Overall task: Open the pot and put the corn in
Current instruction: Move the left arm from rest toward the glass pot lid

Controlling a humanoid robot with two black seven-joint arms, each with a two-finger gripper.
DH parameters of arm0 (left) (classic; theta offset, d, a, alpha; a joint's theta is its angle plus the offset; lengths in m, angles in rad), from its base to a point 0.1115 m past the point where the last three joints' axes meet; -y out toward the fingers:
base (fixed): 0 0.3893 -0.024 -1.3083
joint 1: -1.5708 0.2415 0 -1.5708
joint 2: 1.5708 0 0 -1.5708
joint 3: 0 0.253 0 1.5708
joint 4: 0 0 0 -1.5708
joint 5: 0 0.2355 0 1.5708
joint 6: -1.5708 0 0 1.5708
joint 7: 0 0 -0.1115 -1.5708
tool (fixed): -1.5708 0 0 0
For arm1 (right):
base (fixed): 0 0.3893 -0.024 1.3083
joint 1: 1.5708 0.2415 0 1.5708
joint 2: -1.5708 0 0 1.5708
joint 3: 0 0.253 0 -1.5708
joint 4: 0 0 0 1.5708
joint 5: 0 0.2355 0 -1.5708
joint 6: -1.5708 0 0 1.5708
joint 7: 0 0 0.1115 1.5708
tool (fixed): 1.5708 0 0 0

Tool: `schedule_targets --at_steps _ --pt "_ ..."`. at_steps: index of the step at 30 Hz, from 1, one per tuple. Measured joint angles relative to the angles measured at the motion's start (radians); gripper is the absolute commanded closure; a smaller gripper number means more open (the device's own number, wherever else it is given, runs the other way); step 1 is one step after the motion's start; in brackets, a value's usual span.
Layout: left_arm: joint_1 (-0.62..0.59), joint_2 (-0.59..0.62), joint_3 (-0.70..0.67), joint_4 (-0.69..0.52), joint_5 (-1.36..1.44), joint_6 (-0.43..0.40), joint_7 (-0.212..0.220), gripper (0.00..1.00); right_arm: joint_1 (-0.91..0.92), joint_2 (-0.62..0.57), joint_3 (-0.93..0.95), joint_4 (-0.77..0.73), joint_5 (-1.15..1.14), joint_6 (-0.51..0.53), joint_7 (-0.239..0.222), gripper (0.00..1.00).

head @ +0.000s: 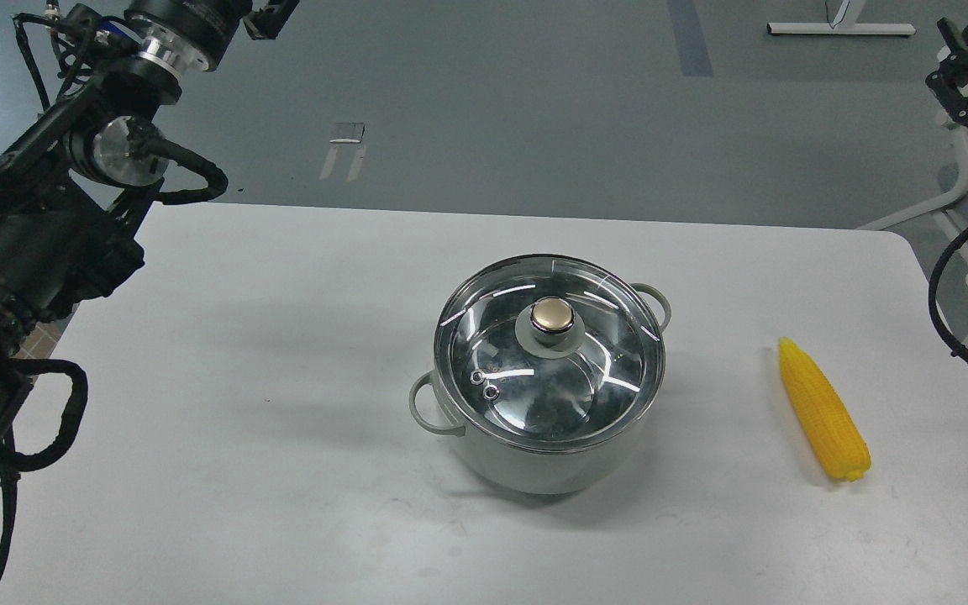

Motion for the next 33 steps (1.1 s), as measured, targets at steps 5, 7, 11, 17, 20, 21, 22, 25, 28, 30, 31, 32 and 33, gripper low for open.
schedule_targets --at_steps 5,7,11,17,20,21,22,25,28,30,31,32,33 --pt "0.0 0.0 0.002 -0.002 0.0 0.002 0.003 0.02 0.011 0.002 0.0 0.0 0.001 0.0 -0.001 0.0" --pt "0.0 0.001 0.006 -0.001 0.001 0.005 0.004 0.02 0.019 0.003 -0.006 0.0 0.001 0.0 -0.007 0.0" --pt "-0.005 0.004 0.007 -0.001 0.001 0.003 0.005 0.02 0.031 -0.001 -0.01 0.001 0.001 0.0 -0.011 0.0" --pt "-0.008 0.013 0.002 -0.001 -0.003 -0.003 -0.002 0.02 0.032 -0.007 -0.005 0.001 0.0 0.0 -0.008 0.0" --pt "-0.006 0.01 0.006 -0.006 -0.002 -0.003 -0.002 0.02 0.028 -0.007 0.005 0.009 0.001 0.0 -0.003 0.0" --pt "-0.004 0.009 0.009 -0.011 -0.001 -0.003 -0.002 0.02 0.027 -0.007 0.009 0.013 0.001 0.0 -0.002 0.0" --pt "-0.003 0.011 0.017 -0.024 0.003 -0.003 -0.002 0.02 0.026 -0.007 0.012 0.015 0.001 0.0 -0.001 0.0" --pt "0.001 0.04 0.056 -0.114 0.055 -0.003 -0.002 0.02 0.021 -0.004 0.016 0.019 0.001 0.0 0.0 0.0" --pt "0.005 0.091 0.076 -0.243 0.169 -0.003 -0.003 0.03 0.015 -0.003 0.019 0.019 0.001 0.0 0.002 0.0" --pt "0.009 0.118 0.081 -0.341 0.277 -0.001 -0.003 0.03 0.012 -0.003 0.02 0.02 0.002 0.0 0.004 0.0" --pt "0.012 0.132 0.086 -0.402 0.359 0.005 -0.003 0.03 0.007 -0.004 0.02 0.02 0.002 0.0 0.005 0.0" --pt "0.014 0.141 0.092 -0.449 0.428 0.01 -0.003 0.03 0.004 -0.005 0.02 0.021 0.002 0.0 0.005 0.0" --pt "0.015 0.149 0.102 -0.496 0.511 0.015 0.0 0.03 0.001 -0.006 0.02 0.022 0.002 0.0 0.005 0.0"
